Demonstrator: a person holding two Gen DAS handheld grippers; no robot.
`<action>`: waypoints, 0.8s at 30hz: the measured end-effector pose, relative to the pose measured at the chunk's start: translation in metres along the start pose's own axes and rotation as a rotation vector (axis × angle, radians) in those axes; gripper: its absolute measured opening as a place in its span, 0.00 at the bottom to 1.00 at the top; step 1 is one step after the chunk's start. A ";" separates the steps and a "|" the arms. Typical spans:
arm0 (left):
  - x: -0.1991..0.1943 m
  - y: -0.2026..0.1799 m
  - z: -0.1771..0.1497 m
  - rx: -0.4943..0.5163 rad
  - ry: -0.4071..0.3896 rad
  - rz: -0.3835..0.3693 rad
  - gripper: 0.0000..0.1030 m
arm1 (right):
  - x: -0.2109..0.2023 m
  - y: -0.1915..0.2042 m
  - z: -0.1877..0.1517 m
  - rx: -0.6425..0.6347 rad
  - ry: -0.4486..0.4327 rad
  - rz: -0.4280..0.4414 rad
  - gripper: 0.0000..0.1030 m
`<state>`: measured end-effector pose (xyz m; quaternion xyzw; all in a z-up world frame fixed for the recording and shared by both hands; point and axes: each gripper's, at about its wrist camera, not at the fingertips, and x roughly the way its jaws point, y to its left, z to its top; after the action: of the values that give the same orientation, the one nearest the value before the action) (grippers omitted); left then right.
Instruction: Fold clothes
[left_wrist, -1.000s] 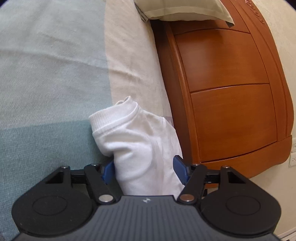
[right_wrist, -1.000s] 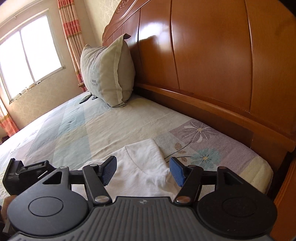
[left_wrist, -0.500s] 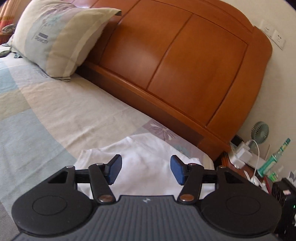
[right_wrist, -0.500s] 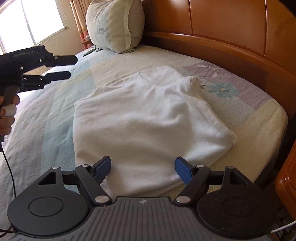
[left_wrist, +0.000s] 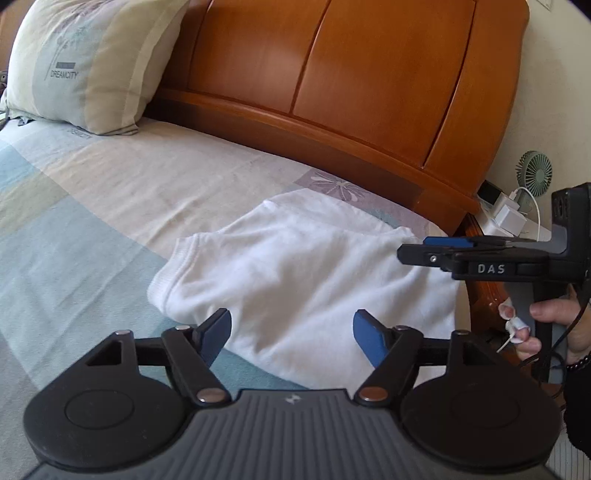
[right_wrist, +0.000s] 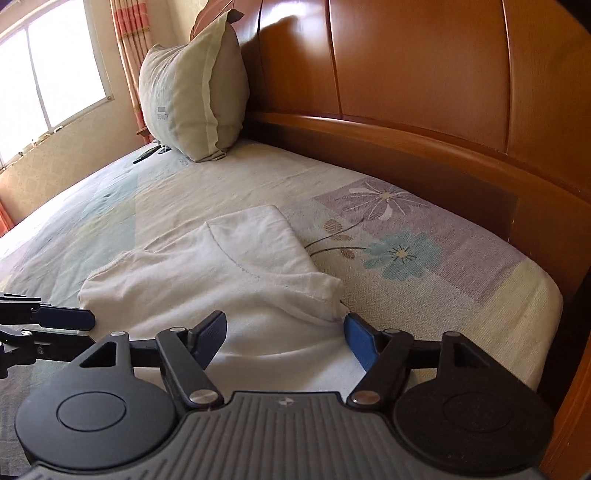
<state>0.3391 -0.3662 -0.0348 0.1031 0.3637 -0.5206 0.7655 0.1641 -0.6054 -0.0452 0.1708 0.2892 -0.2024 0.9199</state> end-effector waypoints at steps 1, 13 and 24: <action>-0.007 0.004 -0.004 0.002 0.004 0.023 0.75 | -0.007 0.008 0.003 -0.030 -0.026 0.011 0.76; -0.084 0.033 -0.064 -0.053 0.019 0.202 0.82 | 0.029 0.046 0.011 -0.285 0.088 -0.006 0.84; -0.115 0.030 -0.084 -0.104 0.000 0.322 0.83 | 0.120 0.045 0.060 -0.160 0.188 0.003 1.00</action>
<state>0.3053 -0.2250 -0.0245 0.1204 0.3688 -0.3717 0.8434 0.3029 -0.6254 -0.0622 0.1156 0.3892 -0.1602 0.8997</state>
